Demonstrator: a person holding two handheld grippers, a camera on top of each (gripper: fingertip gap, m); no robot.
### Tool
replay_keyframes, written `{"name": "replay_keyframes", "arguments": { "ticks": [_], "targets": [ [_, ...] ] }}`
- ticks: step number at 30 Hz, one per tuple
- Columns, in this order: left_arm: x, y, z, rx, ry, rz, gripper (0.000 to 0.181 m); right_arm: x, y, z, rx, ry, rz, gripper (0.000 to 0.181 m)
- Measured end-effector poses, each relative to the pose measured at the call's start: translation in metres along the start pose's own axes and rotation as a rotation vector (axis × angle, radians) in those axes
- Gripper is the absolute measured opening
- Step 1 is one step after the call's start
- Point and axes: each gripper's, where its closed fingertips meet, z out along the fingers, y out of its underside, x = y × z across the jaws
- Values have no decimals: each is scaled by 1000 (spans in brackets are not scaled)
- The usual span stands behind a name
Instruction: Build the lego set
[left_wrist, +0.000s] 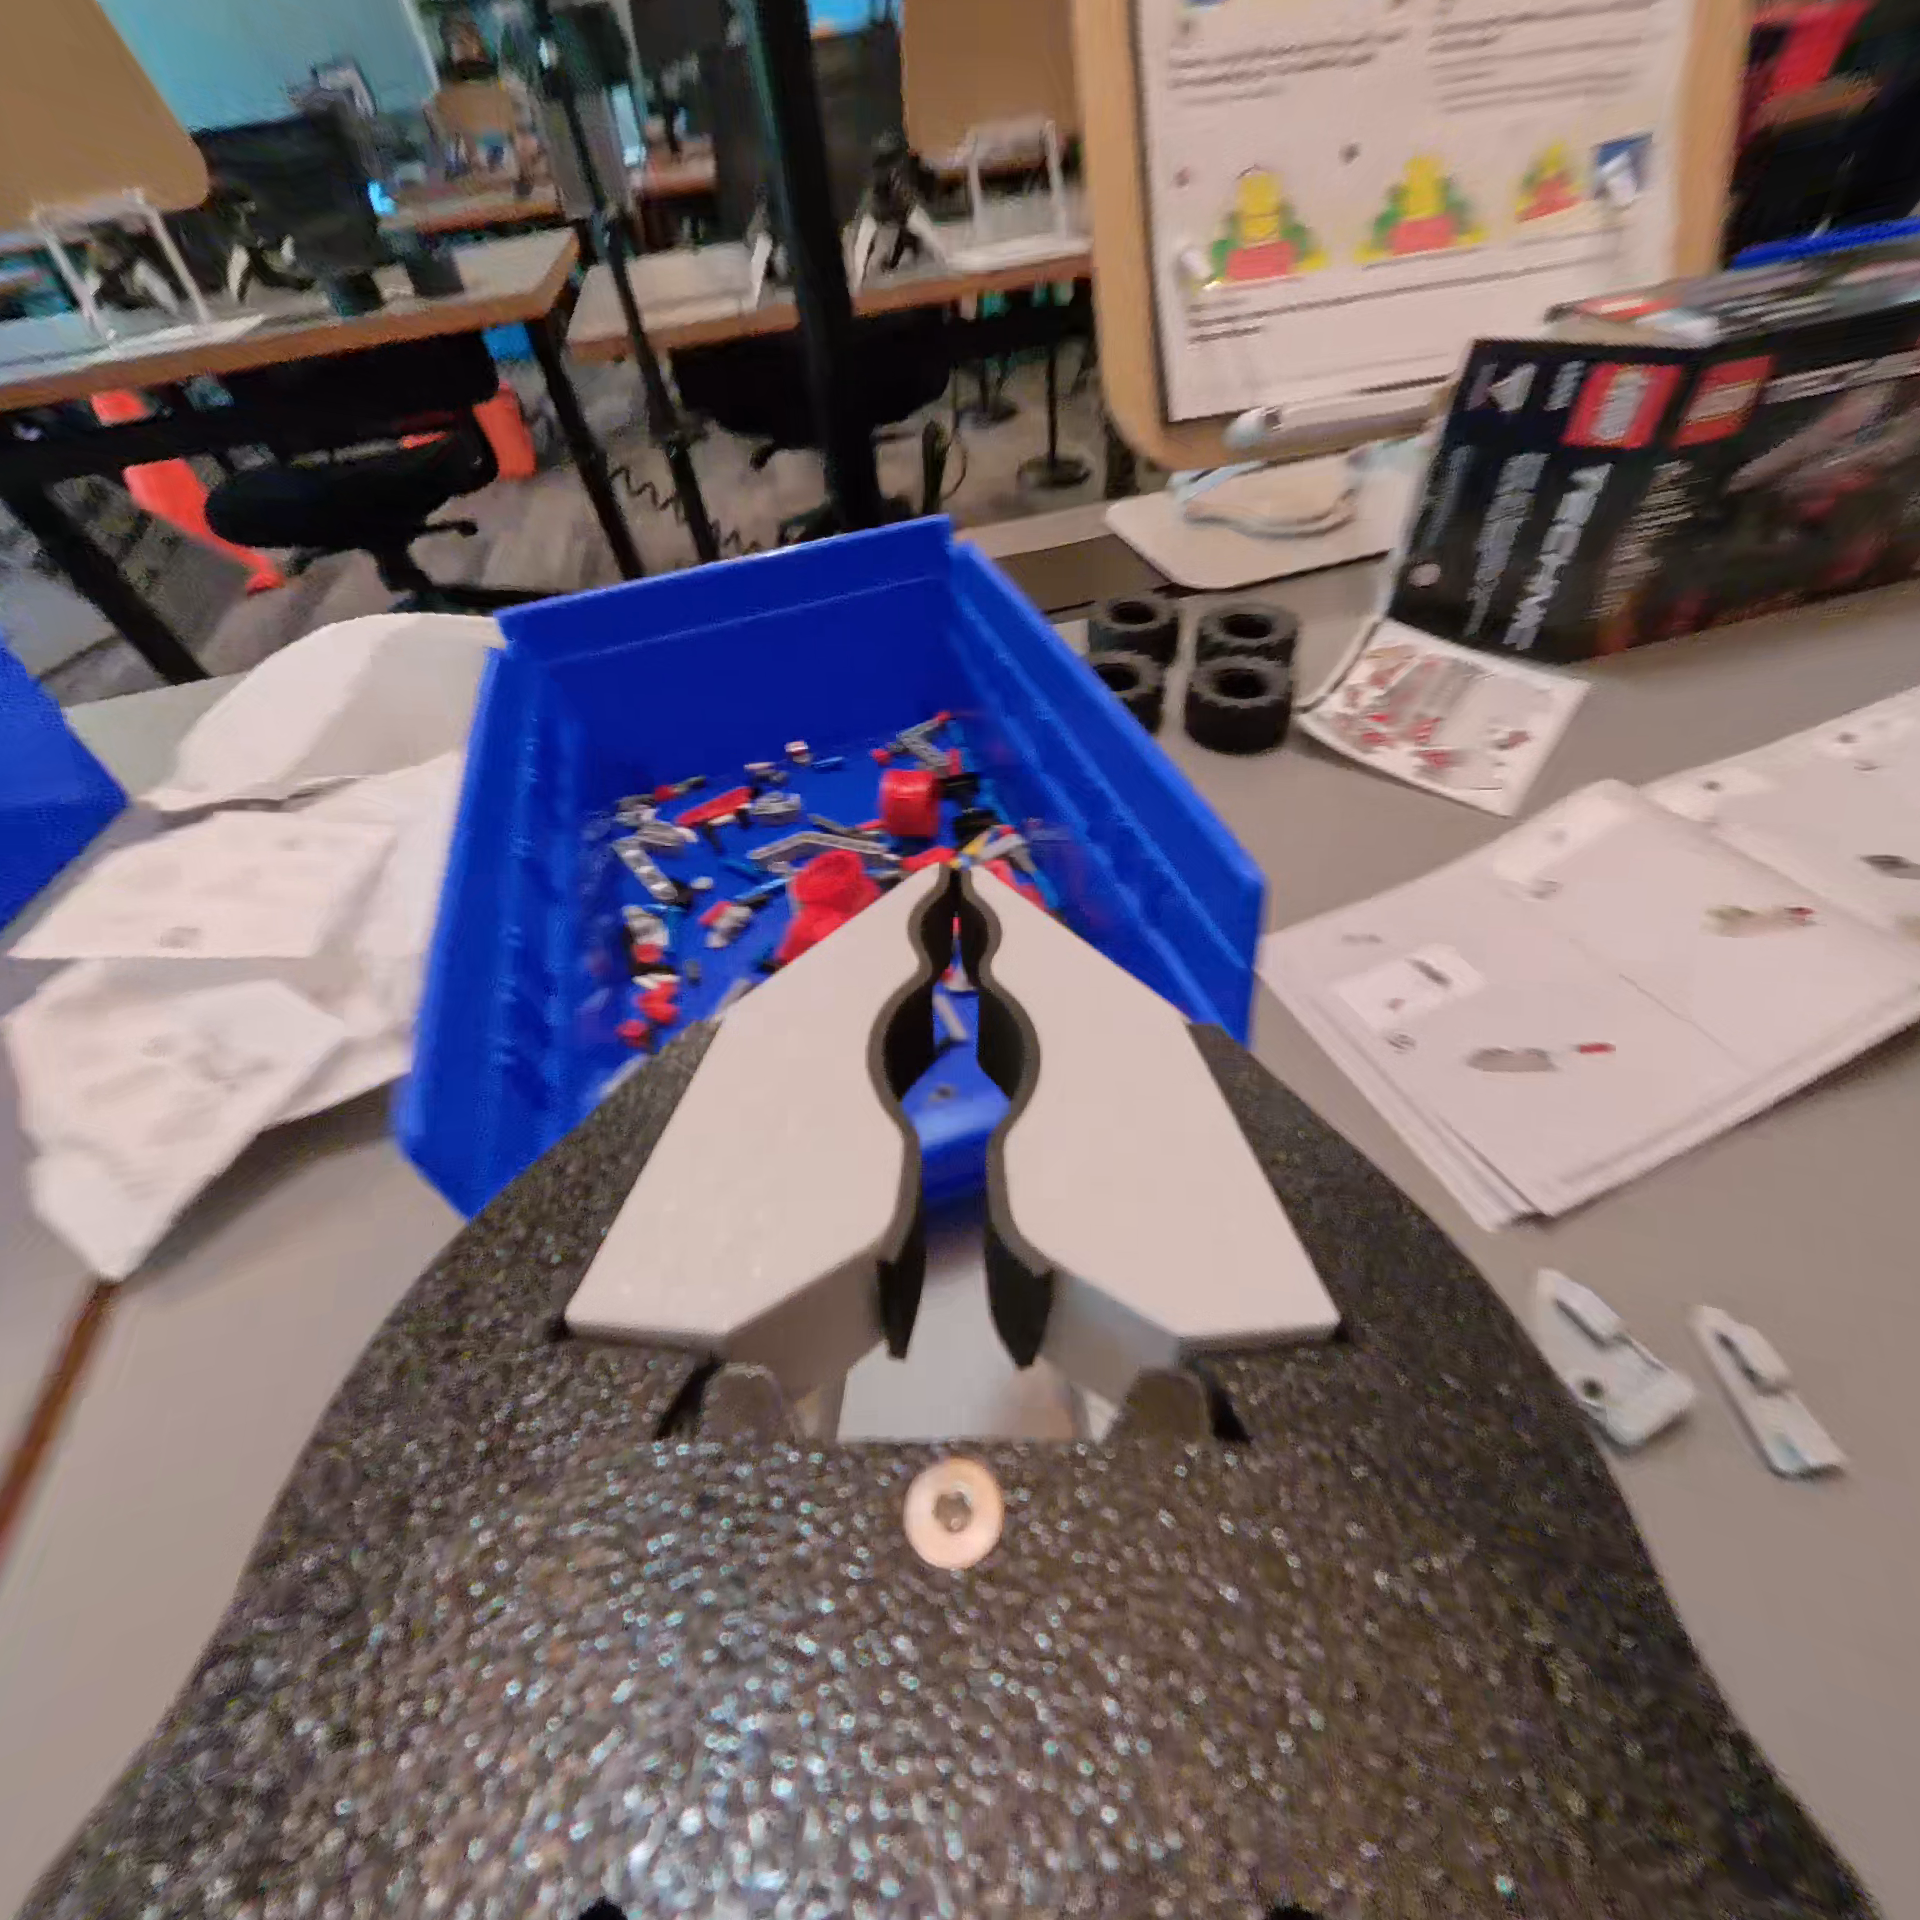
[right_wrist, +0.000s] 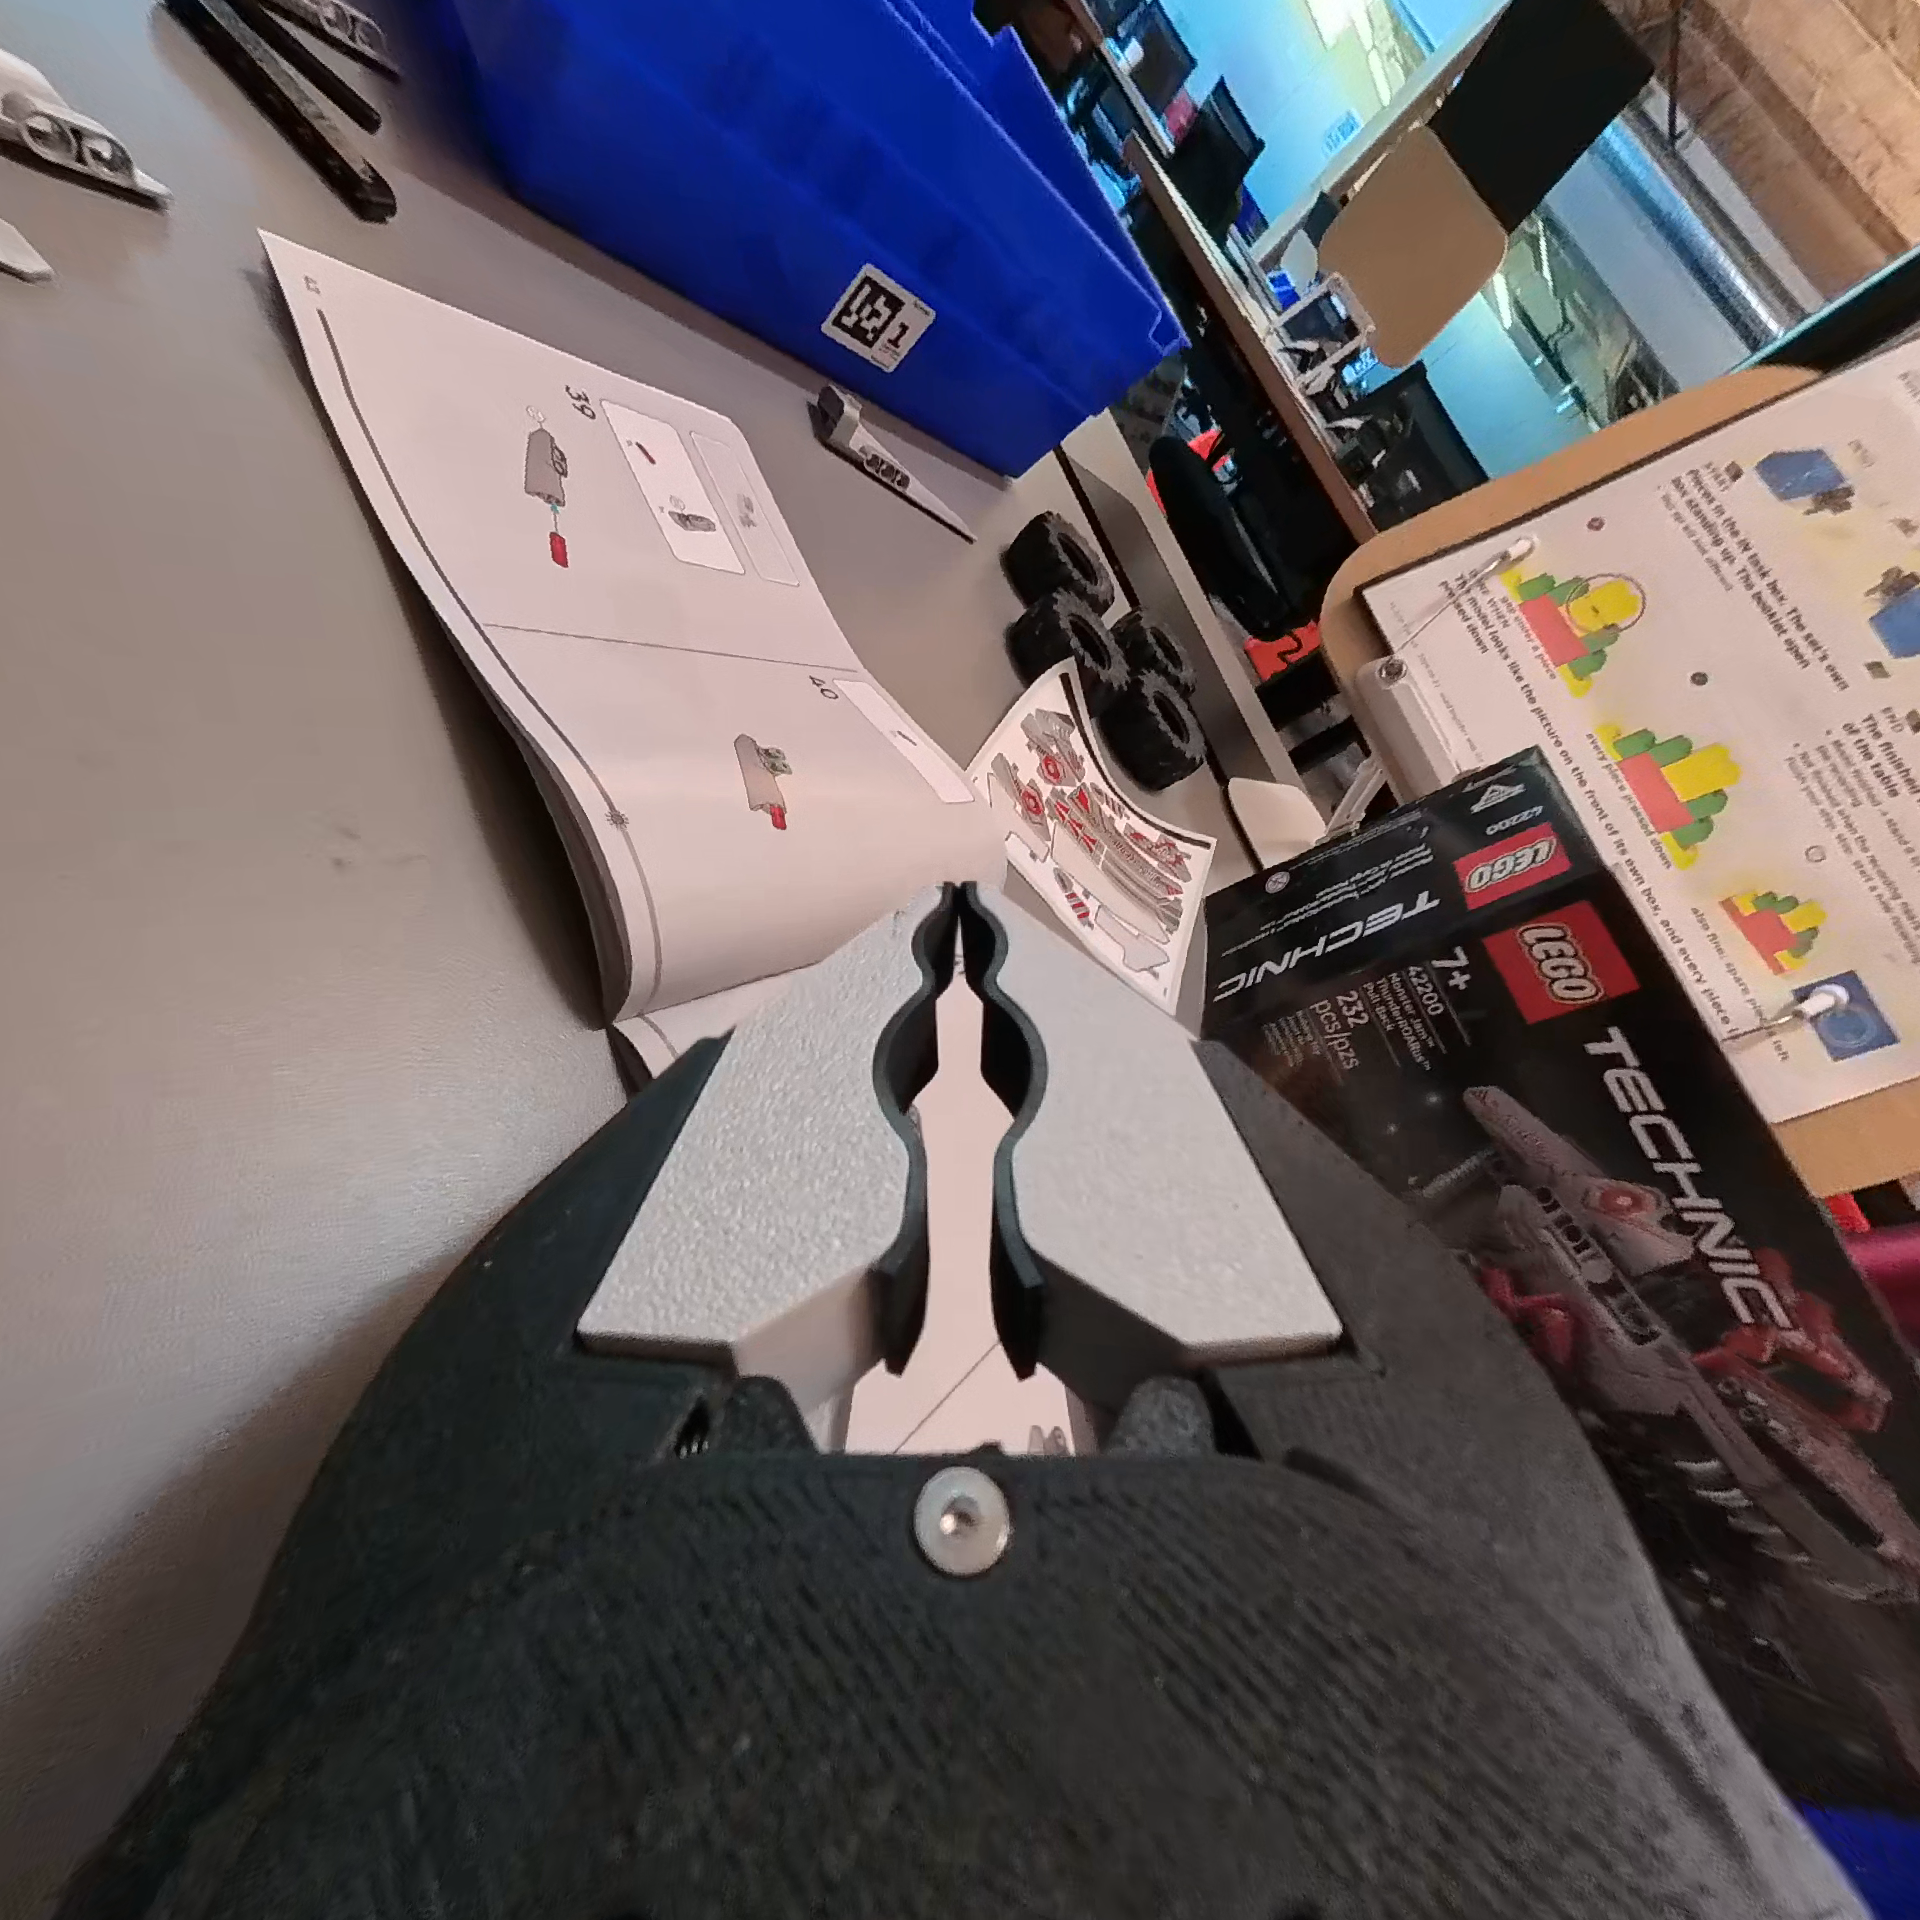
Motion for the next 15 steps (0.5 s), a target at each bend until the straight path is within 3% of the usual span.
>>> {"name": "replay_keyframes", "arguments": {
  "ticks": [4,7,11,15],
  "targets": [
    [-39,-25,31,-213,17,159,0,13,20,4,-82,110,-1,0],
    [-69,-27,63,-431,30,283,5,25,32,4,-111,206,27,0],
    [-80,-5,104,-643,155,206,18,36,41,3,-155,280,-2,0],
    [-71,47,124,-831,261,195,33,33,53,8,-245,278,-71,0]
  ]
}}
